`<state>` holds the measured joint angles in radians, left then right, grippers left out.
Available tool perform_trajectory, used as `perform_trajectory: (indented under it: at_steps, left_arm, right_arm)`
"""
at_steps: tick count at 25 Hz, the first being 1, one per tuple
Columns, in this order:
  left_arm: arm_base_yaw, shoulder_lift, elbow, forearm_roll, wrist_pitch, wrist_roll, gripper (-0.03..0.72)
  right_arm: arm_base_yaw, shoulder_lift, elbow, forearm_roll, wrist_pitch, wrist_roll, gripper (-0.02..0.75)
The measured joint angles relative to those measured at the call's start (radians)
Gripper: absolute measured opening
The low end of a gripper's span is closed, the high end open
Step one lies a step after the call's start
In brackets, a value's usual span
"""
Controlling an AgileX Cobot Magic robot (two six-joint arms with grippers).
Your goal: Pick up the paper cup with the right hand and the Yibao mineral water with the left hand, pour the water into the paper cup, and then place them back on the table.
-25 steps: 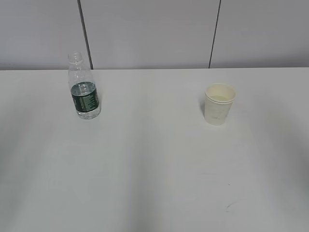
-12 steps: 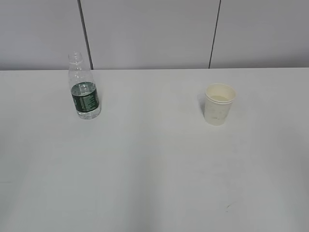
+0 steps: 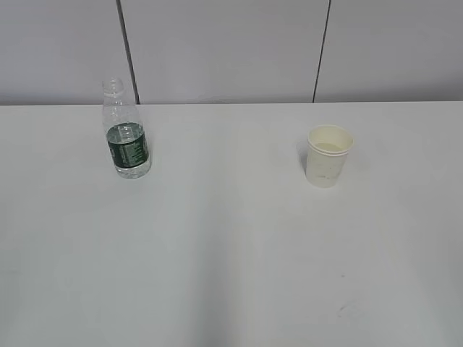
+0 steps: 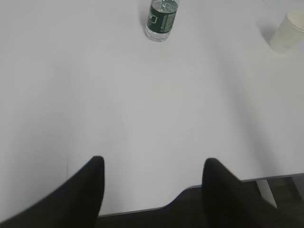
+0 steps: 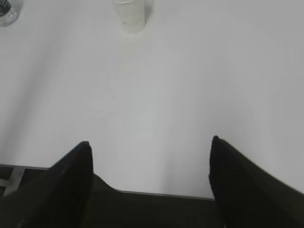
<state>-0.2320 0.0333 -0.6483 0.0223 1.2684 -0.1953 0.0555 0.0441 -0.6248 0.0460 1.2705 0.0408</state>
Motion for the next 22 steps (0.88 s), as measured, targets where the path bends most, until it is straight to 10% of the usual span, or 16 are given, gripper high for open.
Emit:
perform_trajectory:
  at_steps: [22]
  left_arm:
    - [0.000,-0.053,0.135,0.035,-0.146,0.019,0.359]
  right_arm:
    - [0.002,-0.063,0.140,0.008,-0.108,-0.050,0.586]
